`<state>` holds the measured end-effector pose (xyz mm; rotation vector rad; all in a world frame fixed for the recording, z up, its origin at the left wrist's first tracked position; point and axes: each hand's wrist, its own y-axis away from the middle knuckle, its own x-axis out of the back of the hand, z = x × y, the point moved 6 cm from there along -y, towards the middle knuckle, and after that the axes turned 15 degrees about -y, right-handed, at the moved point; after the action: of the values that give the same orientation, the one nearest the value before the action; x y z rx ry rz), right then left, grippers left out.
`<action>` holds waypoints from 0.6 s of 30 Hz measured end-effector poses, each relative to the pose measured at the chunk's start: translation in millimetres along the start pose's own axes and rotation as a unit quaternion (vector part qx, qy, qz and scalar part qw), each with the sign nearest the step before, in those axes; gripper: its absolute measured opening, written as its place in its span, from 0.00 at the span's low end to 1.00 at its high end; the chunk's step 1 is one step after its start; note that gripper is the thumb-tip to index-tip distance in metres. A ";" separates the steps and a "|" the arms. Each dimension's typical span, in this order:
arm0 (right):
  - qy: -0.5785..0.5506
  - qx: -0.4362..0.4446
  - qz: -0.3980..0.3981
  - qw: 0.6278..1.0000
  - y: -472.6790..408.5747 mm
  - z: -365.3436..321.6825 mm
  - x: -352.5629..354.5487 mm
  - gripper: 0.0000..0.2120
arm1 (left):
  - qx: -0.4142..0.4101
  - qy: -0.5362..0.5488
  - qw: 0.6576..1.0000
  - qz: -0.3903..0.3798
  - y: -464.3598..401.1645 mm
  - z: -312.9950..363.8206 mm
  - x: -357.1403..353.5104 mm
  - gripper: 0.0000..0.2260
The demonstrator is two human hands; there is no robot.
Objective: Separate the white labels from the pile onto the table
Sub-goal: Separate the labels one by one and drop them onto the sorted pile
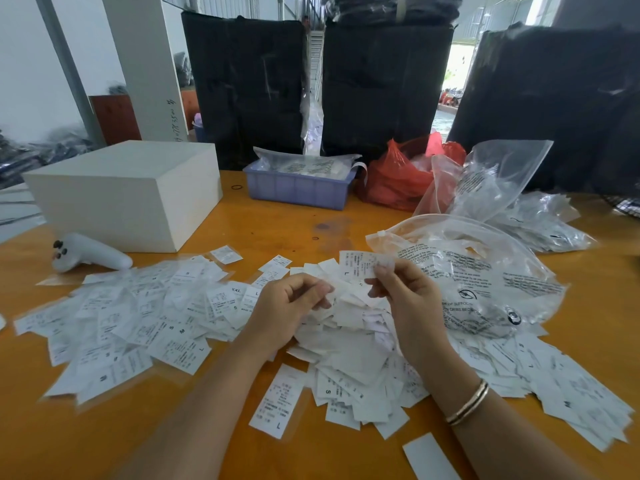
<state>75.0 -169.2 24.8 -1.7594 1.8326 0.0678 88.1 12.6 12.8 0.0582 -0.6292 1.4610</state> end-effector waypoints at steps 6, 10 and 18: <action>0.011 0.020 -0.016 1.000 0.4 0.2 -6.2 0.09 | 0.001 0.012 1.000 -0.015 1.3 0.8 -2.2 0.10; 0.018 0.028 -0.031 0.999 0.5 -1.0 -10.6 0.10 | 0.007 0.016 1.000 -0.022 0.4 0.8 -3.9 0.09; 0.011 0.041 -0.035 0.998 0.1 -3.9 -11.0 0.12 | 0.004 0.011 0.999 -0.030 1.0 0.0 -4.7 0.08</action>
<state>72.9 -161.0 32.9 -1.7721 1.7627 -0.0543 87.2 8.5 10.4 0.0665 -0.5991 1.4040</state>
